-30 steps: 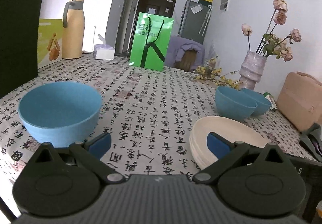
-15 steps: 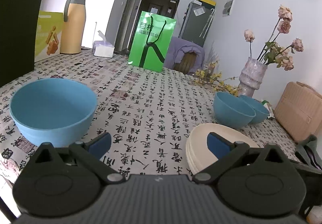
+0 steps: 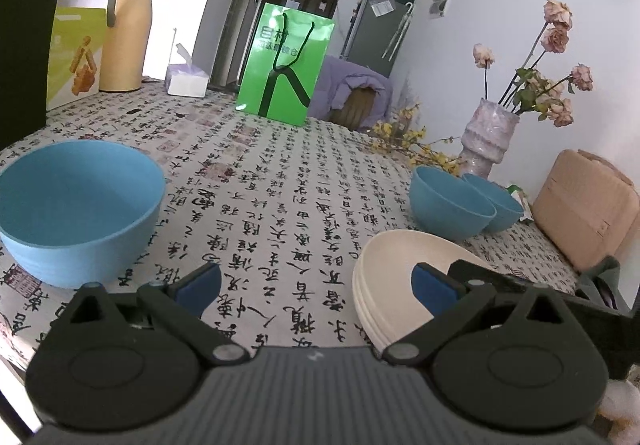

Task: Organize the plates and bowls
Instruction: 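Move both open grippers toward the cream plate stack and blue bowls, then move both open grippers forward to the rim of a blue bowl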

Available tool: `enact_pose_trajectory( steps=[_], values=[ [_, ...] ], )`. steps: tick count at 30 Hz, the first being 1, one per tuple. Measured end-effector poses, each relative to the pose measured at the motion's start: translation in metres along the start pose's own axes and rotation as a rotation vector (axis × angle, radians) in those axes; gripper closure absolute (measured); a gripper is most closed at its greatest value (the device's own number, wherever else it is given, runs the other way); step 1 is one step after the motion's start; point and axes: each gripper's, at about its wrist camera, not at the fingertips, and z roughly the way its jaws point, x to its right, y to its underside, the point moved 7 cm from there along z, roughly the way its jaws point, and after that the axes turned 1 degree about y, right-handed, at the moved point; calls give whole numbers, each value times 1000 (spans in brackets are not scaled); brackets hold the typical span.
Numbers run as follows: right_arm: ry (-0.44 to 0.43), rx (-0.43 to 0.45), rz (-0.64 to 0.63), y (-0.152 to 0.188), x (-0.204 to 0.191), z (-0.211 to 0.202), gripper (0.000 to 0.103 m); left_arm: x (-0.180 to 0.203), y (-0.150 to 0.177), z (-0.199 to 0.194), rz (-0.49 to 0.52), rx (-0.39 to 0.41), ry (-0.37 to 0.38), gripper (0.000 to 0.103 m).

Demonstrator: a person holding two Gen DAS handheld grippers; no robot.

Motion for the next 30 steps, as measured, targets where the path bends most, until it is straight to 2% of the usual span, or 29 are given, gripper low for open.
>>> enact_pose_trajectory(
  steps=[22, 27, 30],
  values=[
    [22, -22, -23, 0, 14, 9, 0, 2, 3, 11, 6, -12, 2, 0],
    [43, -1, -31, -8, 22, 7, 0, 4, -6, 19, 59, 1, -34, 0],
    [67, 25, -30, -18, 32, 5, 0, 9, -15, 22, 86, 17, -25, 0]
  ],
)
